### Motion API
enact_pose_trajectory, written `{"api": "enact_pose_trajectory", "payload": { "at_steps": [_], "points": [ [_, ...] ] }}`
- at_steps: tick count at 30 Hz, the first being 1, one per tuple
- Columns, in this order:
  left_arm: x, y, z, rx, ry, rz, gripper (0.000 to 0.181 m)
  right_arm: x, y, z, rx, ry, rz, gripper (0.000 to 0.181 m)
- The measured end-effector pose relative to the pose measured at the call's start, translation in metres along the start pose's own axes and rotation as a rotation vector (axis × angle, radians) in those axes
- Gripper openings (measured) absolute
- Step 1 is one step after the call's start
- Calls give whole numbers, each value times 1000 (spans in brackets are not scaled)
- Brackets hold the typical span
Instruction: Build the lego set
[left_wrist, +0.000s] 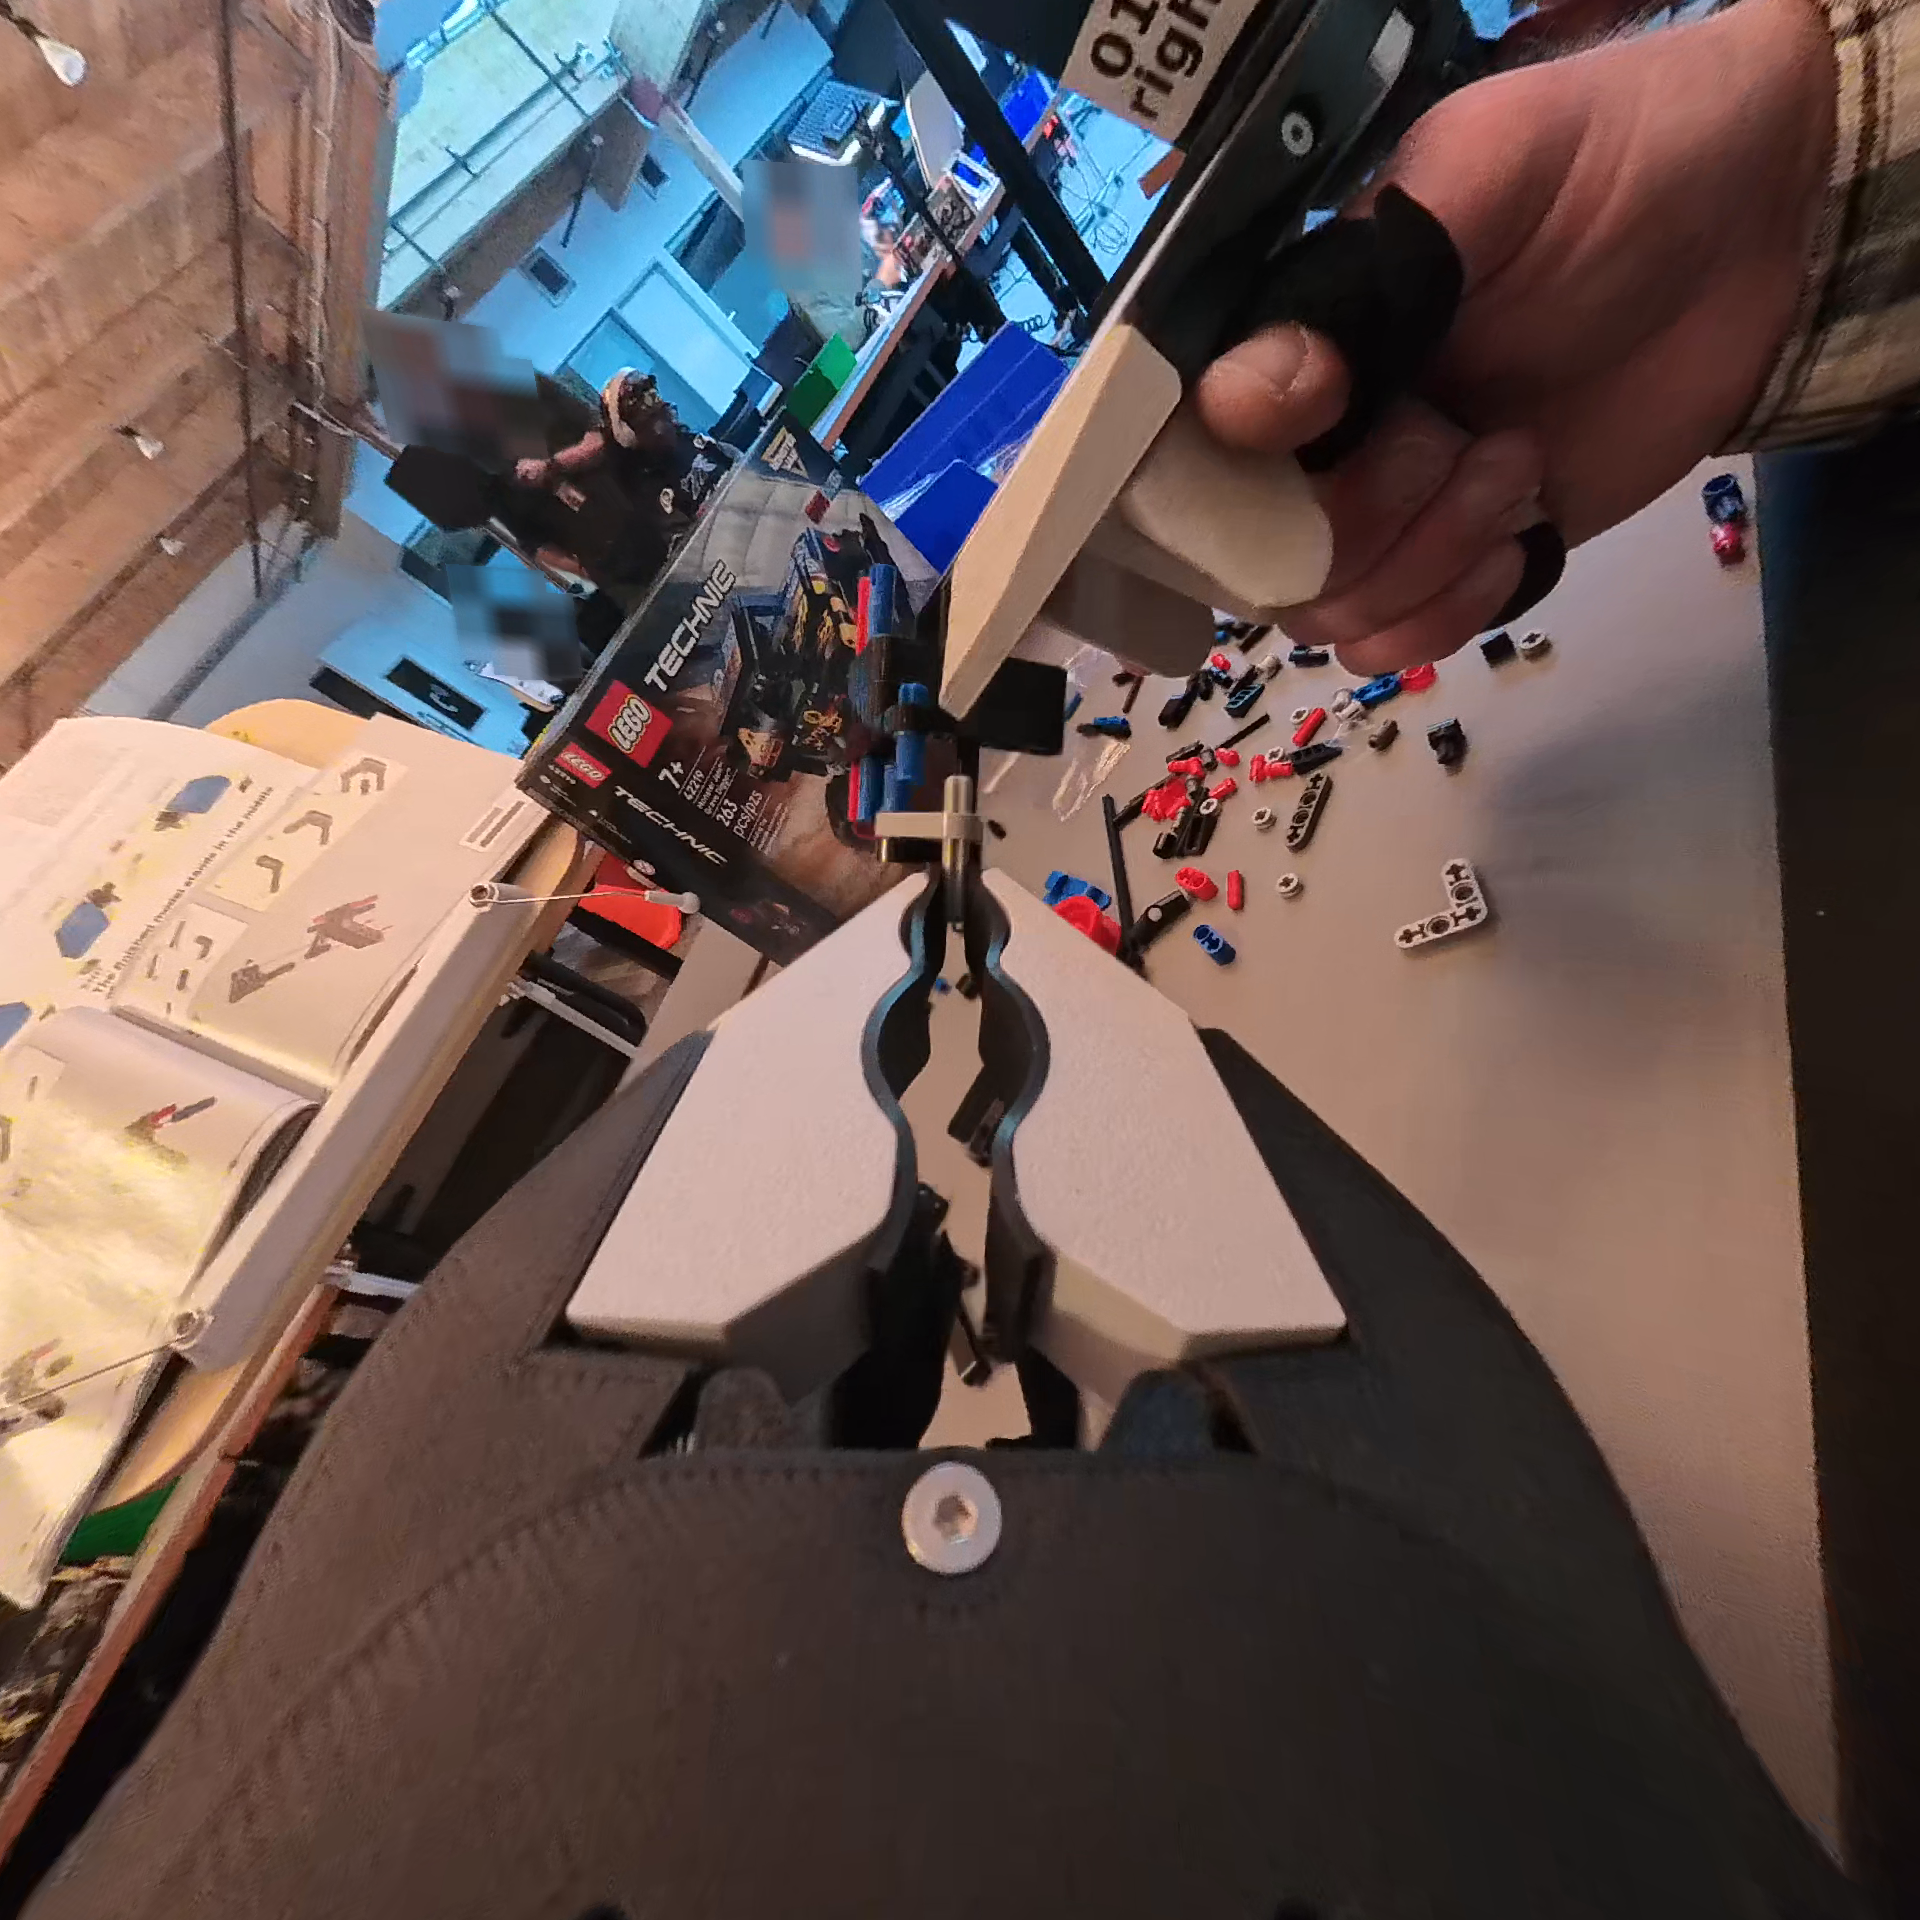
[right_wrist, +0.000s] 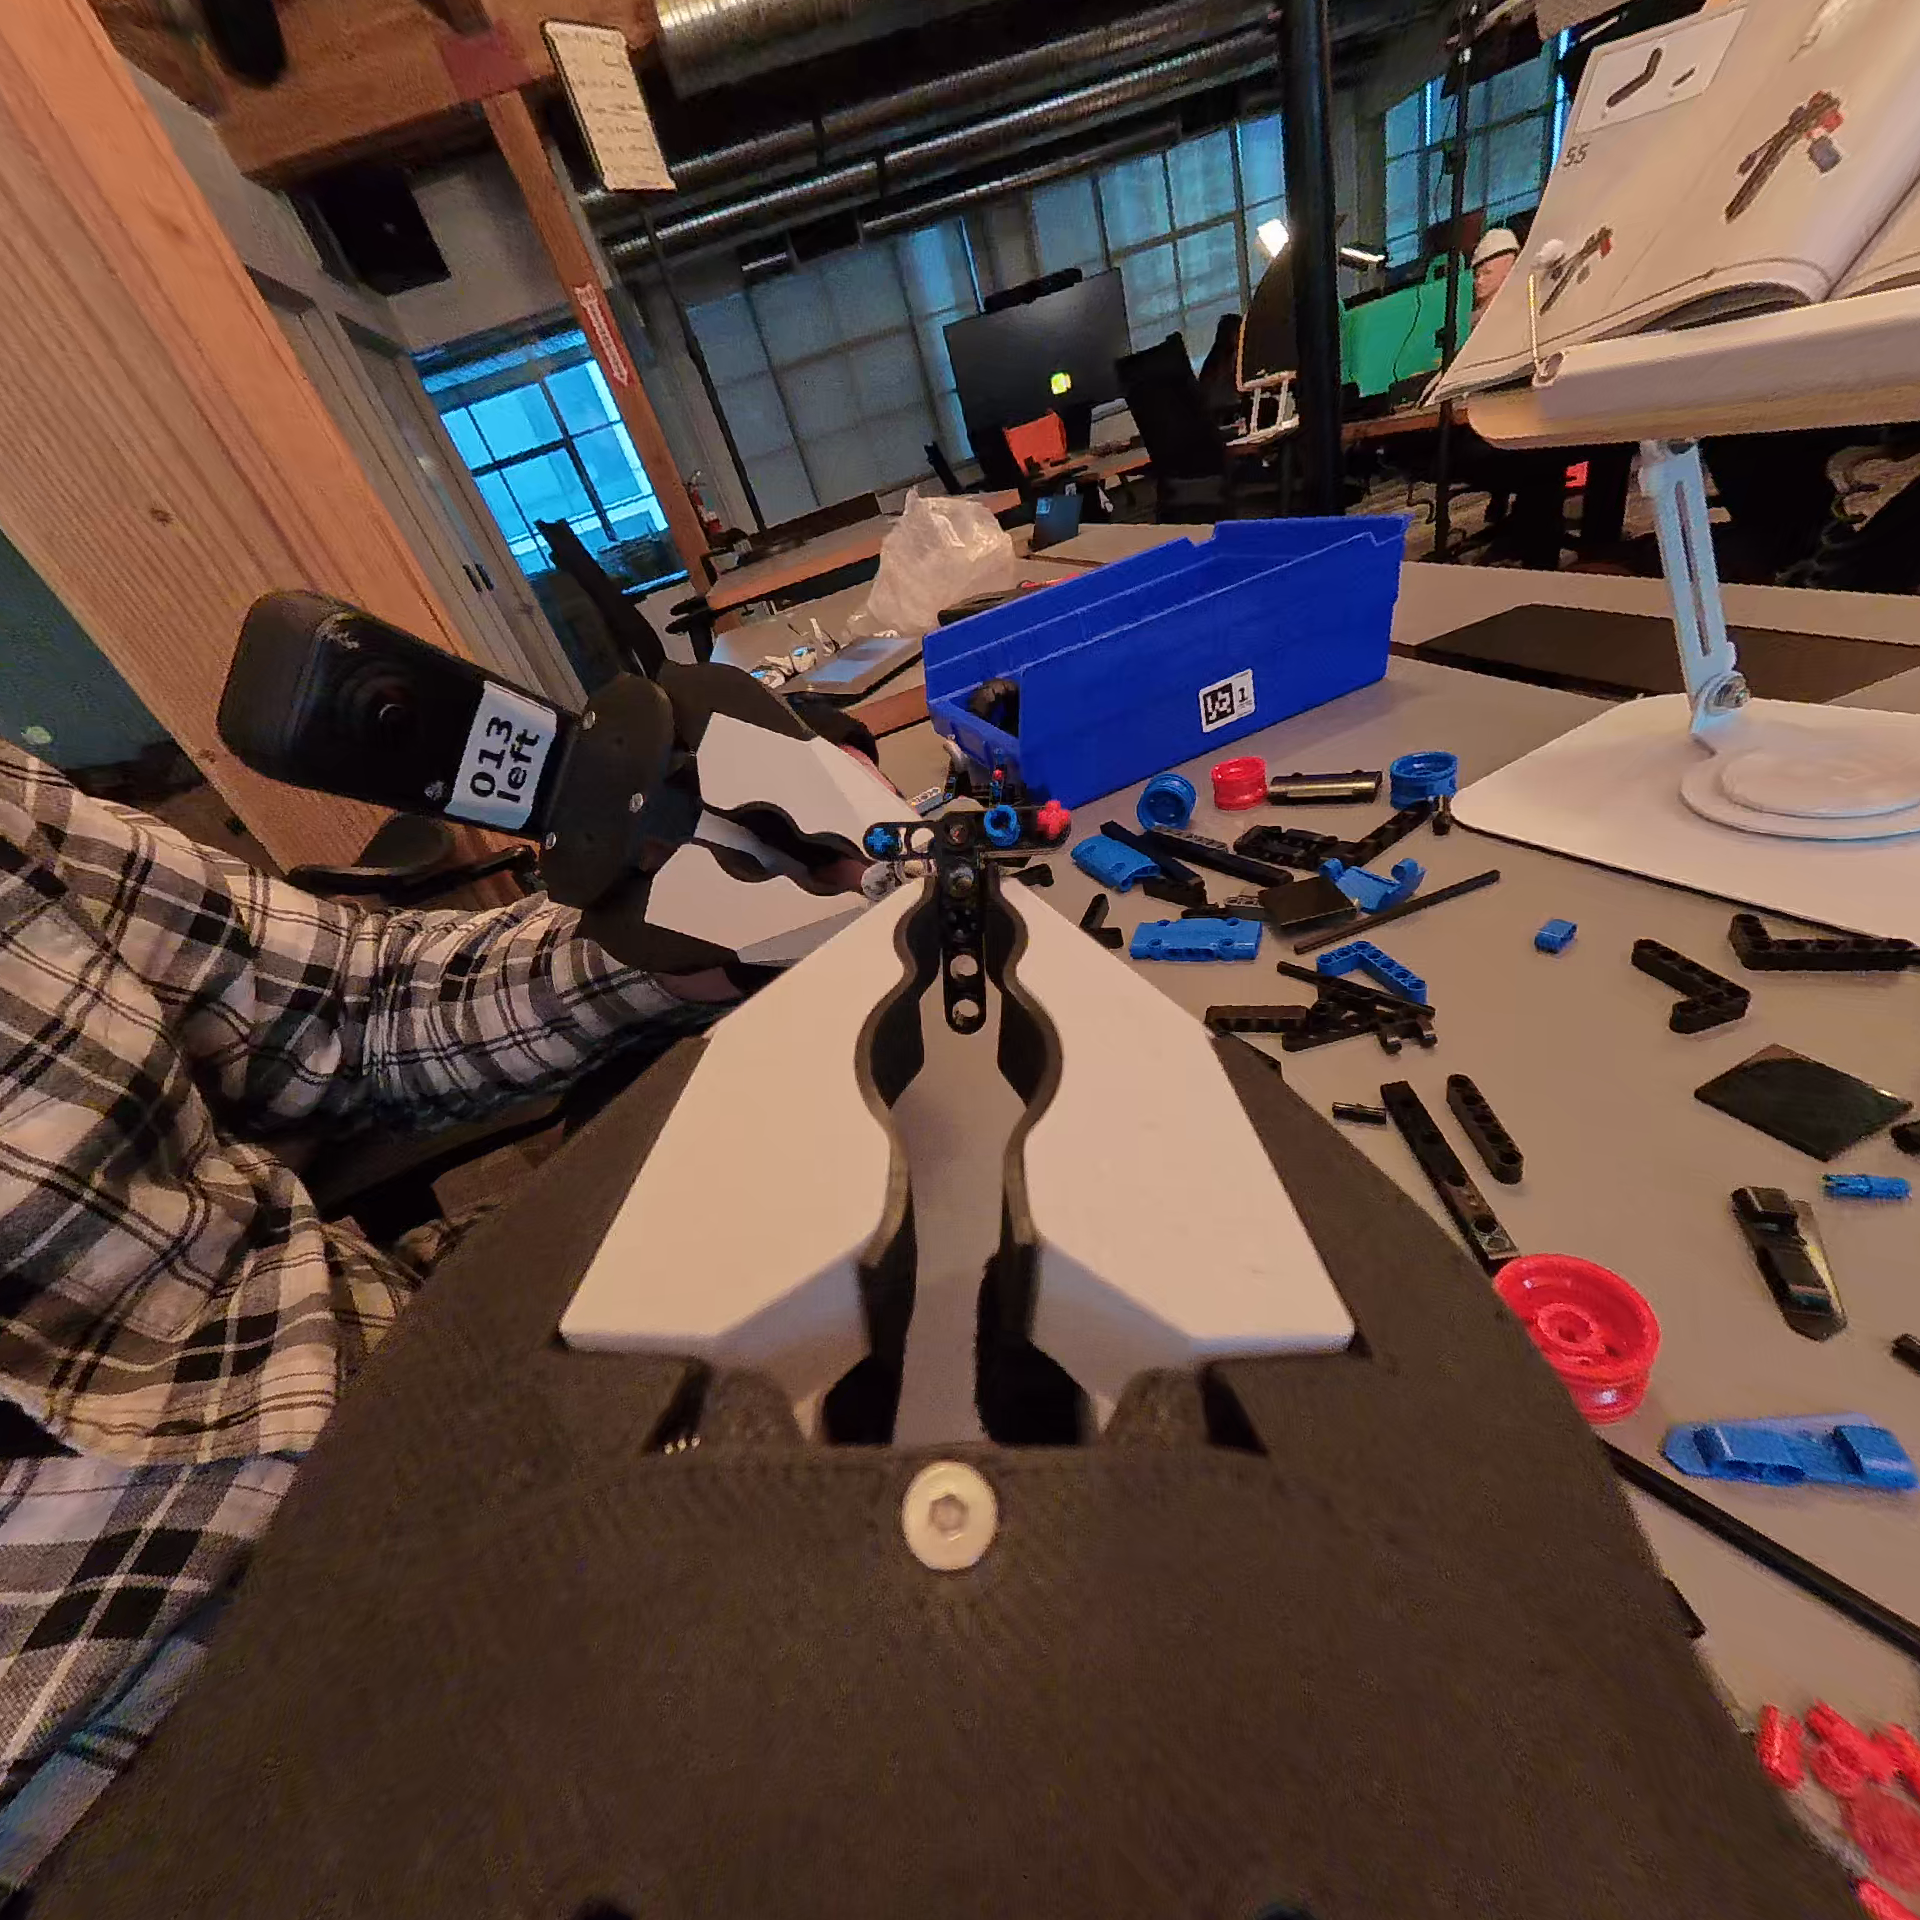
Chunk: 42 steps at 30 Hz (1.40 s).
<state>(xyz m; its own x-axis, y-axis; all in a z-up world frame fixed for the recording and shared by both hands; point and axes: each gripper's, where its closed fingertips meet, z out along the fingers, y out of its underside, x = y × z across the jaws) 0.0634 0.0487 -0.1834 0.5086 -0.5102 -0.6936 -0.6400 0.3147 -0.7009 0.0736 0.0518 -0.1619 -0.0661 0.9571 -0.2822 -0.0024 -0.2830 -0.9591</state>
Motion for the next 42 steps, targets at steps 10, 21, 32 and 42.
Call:
{"api": "enact_pose_trajectory", "payload": {
  "at_steps": [10, 21, 32, 42],
  "points": [
    [2, 3, -3, -29, 3, 84, 0, -1, 2, -2, -11, -28, 12, 8],
    [0, 5, -3, -41, -8, 102, 0, 3, -5, -8, 7, 10, -42, 5],
    [1, 4, 0, -58, -21, 159, 0, 2, 7, 1, -71, 49, -116, 5],
    [-3, -3, 0, -59, -118, 268, 0, -3, -1, -2, -8, -19, -18, 5]
  ]
}}
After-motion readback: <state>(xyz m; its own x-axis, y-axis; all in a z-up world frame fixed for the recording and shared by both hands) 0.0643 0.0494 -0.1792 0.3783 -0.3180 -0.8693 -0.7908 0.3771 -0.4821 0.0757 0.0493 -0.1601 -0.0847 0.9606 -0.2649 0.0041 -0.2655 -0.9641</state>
